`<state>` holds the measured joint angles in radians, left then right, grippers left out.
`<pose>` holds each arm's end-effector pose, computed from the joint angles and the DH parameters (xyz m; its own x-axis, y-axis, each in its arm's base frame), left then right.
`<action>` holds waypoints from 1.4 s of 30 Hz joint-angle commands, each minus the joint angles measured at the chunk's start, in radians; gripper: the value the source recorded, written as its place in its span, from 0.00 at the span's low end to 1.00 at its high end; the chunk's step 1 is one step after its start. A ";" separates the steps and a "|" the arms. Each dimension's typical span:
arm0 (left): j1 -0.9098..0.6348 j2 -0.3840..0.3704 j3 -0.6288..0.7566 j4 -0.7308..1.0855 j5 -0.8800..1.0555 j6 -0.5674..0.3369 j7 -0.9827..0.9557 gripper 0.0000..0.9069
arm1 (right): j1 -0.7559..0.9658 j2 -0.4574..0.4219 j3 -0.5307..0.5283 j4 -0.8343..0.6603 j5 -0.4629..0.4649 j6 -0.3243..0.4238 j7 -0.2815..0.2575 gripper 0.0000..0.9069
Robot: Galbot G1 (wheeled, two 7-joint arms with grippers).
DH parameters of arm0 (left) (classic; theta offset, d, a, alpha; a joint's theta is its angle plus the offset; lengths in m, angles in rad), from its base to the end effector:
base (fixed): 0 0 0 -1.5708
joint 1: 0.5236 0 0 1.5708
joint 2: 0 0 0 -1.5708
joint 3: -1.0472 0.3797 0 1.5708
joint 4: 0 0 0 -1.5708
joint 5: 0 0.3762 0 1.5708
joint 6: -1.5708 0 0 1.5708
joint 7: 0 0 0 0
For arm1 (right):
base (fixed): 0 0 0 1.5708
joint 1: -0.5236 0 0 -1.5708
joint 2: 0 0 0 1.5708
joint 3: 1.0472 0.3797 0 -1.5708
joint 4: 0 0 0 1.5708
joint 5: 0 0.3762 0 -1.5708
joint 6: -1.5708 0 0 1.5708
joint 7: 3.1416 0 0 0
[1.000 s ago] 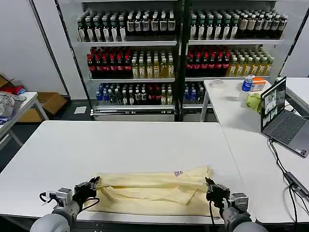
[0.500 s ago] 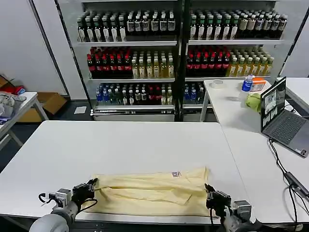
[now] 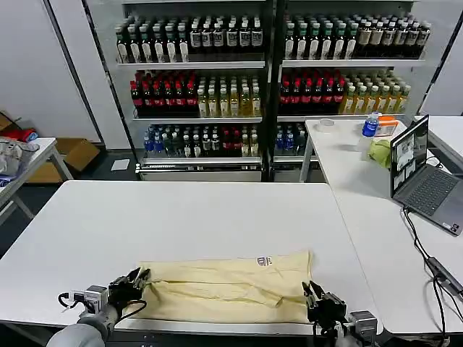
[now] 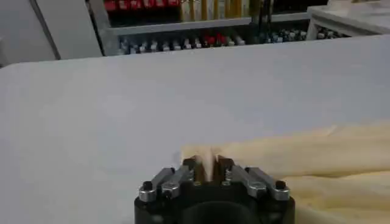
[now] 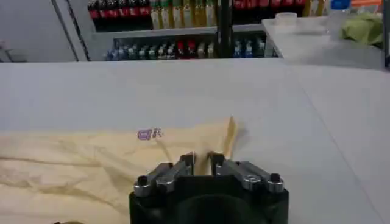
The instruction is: Fold and organize the clothes.
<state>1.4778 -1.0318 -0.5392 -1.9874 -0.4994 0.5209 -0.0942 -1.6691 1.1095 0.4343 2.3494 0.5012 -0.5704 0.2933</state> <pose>0.2322 0.1214 -0.3185 -0.8343 0.0736 0.5464 0.1175 0.9920 0.0457 0.1504 -0.0300 -0.2481 -0.8551 -0.1386 0.4995 -0.1355 0.9899 0.0426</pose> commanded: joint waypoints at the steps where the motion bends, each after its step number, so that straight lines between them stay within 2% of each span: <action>1: 0.027 -0.018 -0.022 -0.051 0.019 -0.023 -0.040 1.00 | -0.023 0.005 0.013 0.015 -0.043 0.014 -0.004 1.00; 9: 0.079 -0.096 -0.027 -0.083 0.021 -0.035 -0.106 1.00 | -0.052 0.008 0.037 0.033 -0.070 0.024 -0.005 1.00; 20: 0.032 -0.163 0.008 -0.026 -0.028 -0.013 -0.125 1.00 | -0.055 0.006 0.039 0.036 -0.073 0.023 -0.002 1.00; 23: 0.026 -0.165 0.012 -0.012 -0.035 -0.012 -0.123 0.47 | -0.059 0.002 0.046 0.040 -0.071 0.022 -0.003 1.00; 24: 0.026 -0.166 0.013 -0.008 -0.036 -0.013 -0.122 0.19 | -0.059 0.001 0.048 0.041 -0.070 0.022 -0.003 1.00; 25: 0.026 -0.166 0.014 -0.005 -0.040 -0.012 -0.121 0.07 | -0.060 0.000 0.052 0.042 -0.069 0.022 -0.003 1.00; 32: 0.032 -0.174 0.007 -0.010 -0.071 -0.016 -0.120 0.02 | -0.060 0.000 0.059 0.043 -0.067 0.022 -0.001 1.00; 42: 0.059 -0.174 -0.023 -0.038 -0.112 -0.031 -0.099 0.01 | -0.057 0.000 0.074 0.048 -0.061 0.022 0.002 1.00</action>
<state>1.5300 -1.2058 -0.5480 -2.0201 -0.5846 0.4917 -0.1935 -1.7242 1.1086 0.5034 2.3958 0.4416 -0.5493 0.2949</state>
